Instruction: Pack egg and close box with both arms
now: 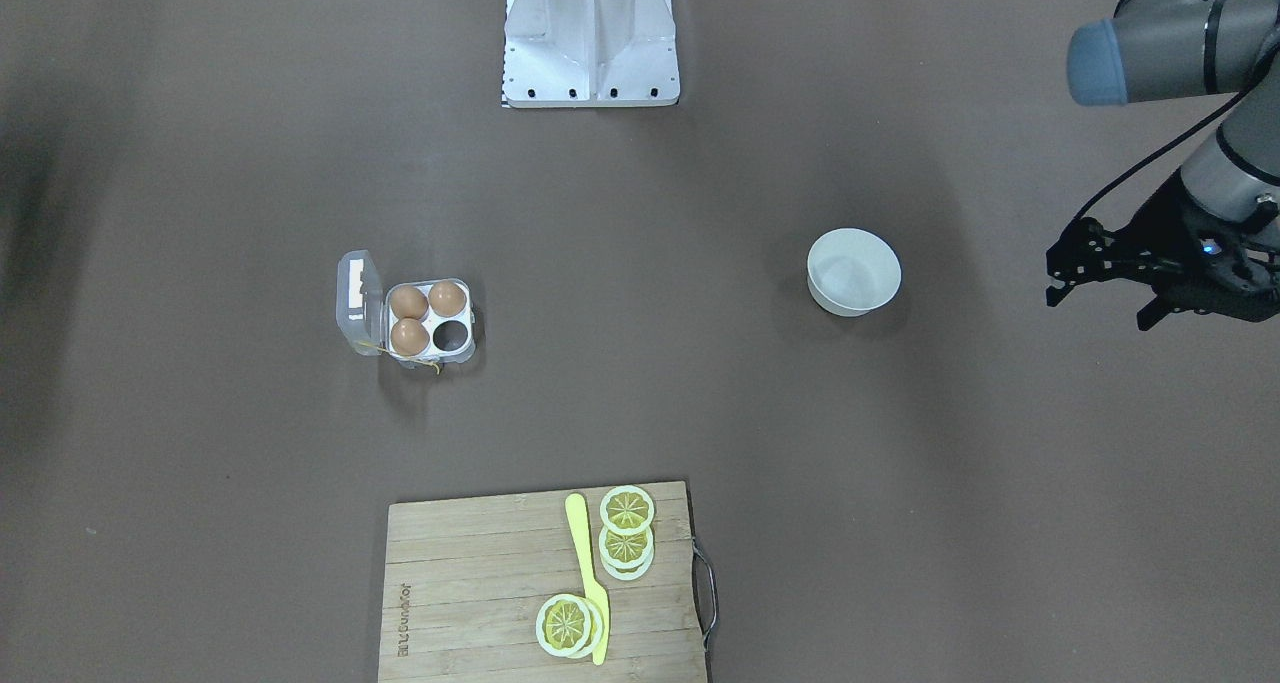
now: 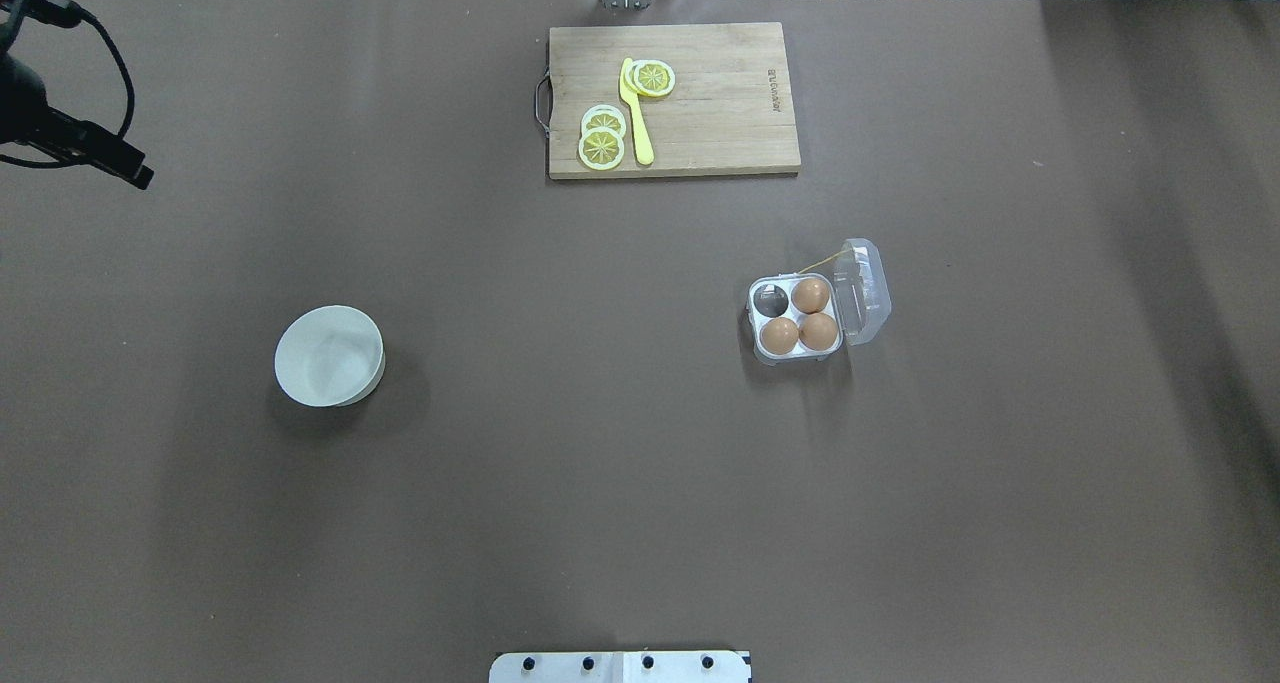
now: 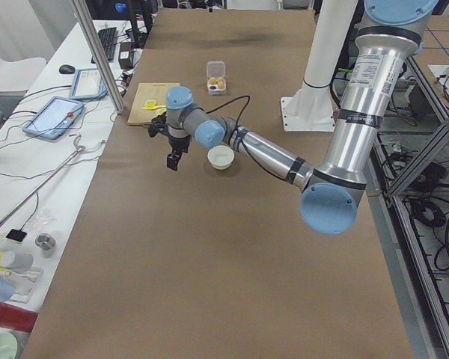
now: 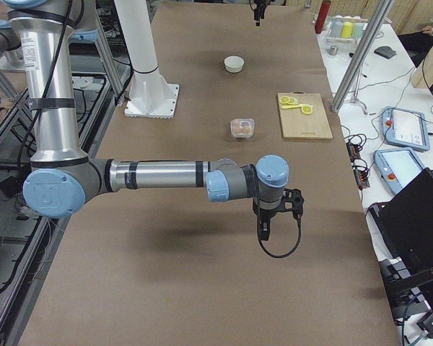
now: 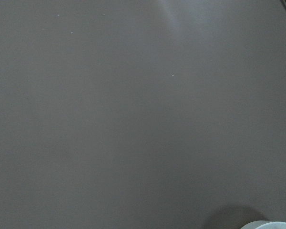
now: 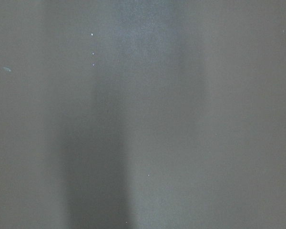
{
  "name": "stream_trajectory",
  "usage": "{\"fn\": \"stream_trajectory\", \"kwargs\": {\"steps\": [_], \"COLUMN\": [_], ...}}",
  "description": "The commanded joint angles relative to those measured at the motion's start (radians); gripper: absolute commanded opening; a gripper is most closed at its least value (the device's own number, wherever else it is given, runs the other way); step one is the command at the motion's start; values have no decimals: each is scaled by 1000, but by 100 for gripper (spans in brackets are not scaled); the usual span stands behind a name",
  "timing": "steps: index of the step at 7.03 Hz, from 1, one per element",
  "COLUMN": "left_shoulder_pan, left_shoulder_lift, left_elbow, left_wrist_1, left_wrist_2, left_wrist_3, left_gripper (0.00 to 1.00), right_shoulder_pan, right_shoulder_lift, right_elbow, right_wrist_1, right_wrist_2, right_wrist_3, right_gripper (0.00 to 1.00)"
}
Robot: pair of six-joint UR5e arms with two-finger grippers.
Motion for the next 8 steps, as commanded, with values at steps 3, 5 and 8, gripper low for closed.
{"fn": "stream_trajectory", "kwargs": {"steps": [3,5,8], "left_shoulder_pan": [-125,-151,-156], "left_shoulder_lift": [97,192,248], "left_elbow": [53,114,222], "left_wrist_1": [63,-76,-284], "left_wrist_2": [-23,-69,-80], "left_wrist_3": [258,286,254], "left_gripper": [97,97,98], "right_shoulder_pan": [-5,-10,-45], "right_shoulder_lift": [0,0,-3], "right_elbow": [3,3,4], "right_wrist_1": [1,3,7], "right_wrist_2": [30,29,27], "right_wrist_3": [-2,-6,1], "right_gripper": [100,100,100]}}
